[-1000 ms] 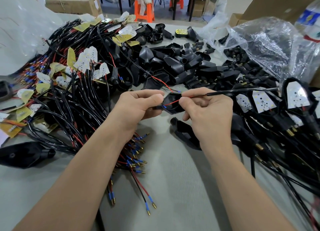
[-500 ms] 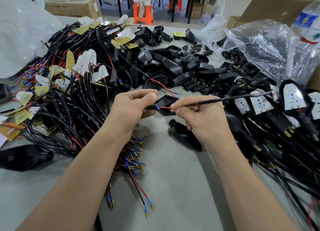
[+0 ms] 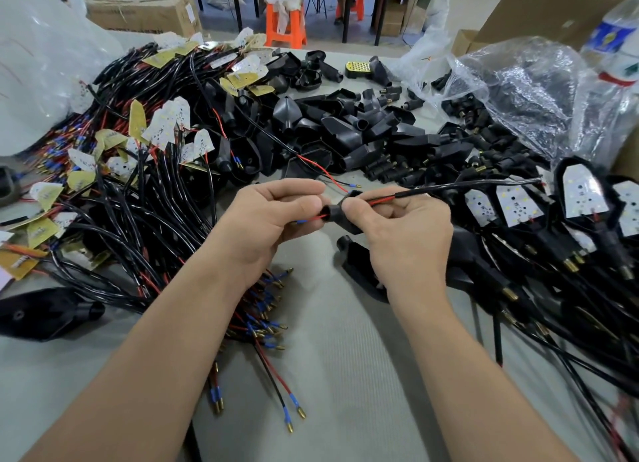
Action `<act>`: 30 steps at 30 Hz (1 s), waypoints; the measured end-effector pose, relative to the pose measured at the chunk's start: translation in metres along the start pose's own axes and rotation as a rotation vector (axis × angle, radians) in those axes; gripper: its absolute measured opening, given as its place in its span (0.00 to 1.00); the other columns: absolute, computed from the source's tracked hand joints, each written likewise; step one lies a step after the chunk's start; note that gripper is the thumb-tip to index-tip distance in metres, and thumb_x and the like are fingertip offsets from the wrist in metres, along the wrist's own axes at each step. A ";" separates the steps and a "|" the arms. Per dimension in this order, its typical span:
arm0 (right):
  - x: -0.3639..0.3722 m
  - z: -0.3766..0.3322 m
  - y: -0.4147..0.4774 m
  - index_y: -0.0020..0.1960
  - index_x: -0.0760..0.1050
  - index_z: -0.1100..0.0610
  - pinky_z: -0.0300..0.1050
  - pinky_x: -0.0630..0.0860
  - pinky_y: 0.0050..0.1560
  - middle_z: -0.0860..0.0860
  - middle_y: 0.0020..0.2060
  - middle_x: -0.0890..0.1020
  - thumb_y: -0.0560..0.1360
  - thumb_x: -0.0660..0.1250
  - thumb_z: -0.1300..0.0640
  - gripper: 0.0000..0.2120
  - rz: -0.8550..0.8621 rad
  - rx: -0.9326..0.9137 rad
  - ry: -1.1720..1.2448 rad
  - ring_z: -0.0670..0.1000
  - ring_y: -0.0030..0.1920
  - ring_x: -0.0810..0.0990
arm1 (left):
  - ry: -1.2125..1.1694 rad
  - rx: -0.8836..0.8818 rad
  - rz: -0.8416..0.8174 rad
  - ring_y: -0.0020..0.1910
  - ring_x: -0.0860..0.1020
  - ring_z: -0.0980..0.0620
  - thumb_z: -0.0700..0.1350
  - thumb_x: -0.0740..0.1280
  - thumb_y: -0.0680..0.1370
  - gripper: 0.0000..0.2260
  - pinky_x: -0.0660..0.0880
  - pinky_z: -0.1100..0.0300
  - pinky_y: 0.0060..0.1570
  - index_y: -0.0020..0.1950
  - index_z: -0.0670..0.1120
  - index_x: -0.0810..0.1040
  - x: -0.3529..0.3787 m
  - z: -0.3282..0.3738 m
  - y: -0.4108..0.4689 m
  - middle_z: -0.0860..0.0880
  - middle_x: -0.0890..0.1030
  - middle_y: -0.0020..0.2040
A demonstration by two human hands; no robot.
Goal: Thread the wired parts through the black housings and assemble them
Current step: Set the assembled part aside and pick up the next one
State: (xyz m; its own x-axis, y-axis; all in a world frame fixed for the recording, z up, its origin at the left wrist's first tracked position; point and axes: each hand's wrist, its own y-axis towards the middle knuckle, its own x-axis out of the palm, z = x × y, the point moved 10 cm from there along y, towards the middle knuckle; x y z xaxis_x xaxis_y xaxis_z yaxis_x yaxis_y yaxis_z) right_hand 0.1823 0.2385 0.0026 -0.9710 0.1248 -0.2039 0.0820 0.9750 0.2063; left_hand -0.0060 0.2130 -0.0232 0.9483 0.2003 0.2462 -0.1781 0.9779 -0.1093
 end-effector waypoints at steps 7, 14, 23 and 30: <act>-0.004 0.017 0.011 0.64 0.77 0.42 0.47 0.79 0.59 0.42 0.52 0.84 0.62 0.80 0.50 0.31 -0.044 0.125 0.076 0.44 0.54 0.82 | -0.194 0.016 0.150 0.39 0.87 0.50 0.35 0.73 0.64 0.09 0.82 0.65 0.37 0.40 0.45 0.88 -0.031 0.006 0.005 0.45 0.87 0.40; 0.051 0.006 -0.018 0.65 0.78 0.59 0.39 0.78 0.48 0.51 0.48 0.84 0.64 0.74 0.70 0.29 -0.728 0.226 0.496 0.47 0.43 0.79 | -0.371 -0.019 0.120 0.35 0.86 0.56 0.36 0.70 0.66 0.11 0.79 0.70 0.33 0.34 0.50 0.89 -0.027 0.014 -0.002 0.50 0.87 0.37; 0.031 0.014 0.000 0.43 0.85 0.54 0.39 0.75 0.43 0.48 0.37 0.83 0.61 0.78 0.65 0.13 -0.509 0.306 0.564 0.45 0.36 0.78 | -0.580 0.025 0.251 0.36 0.86 0.56 0.35 0.70 0.67 0.10 0.79 0.70 0.34 0.34 0.48 0.88 -0.056 0.026 -0.004 0.50 0.87 0.38; 0.033 0.026 -0.003 0.58 0.80 0.62 0.48 0.84 0.49 0.60 0.52 0.84 0.69 0.71 0.60 0.18 -0.493 0.543 0.805 0.56 0.49 0.85 | -0.564 0.056 0.214 0.36 0.85 0.58 0.36 0.70 0.68 0.11 0.79 0.70 0.35 0.35 0.49 0.89 -0.061 0.032 -0.006 0.52 0.86 0.37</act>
State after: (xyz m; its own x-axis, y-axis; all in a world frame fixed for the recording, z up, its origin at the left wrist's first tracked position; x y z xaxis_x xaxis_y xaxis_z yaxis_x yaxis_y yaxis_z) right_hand 0.1561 0.2442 -0.0301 -0.7702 -0.2664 0.5795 -0.4609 0.8605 -0.2172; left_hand -0.0717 0.1970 -0.0067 0.6072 0.3786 0.6985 -0.3777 0.9110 -0.1655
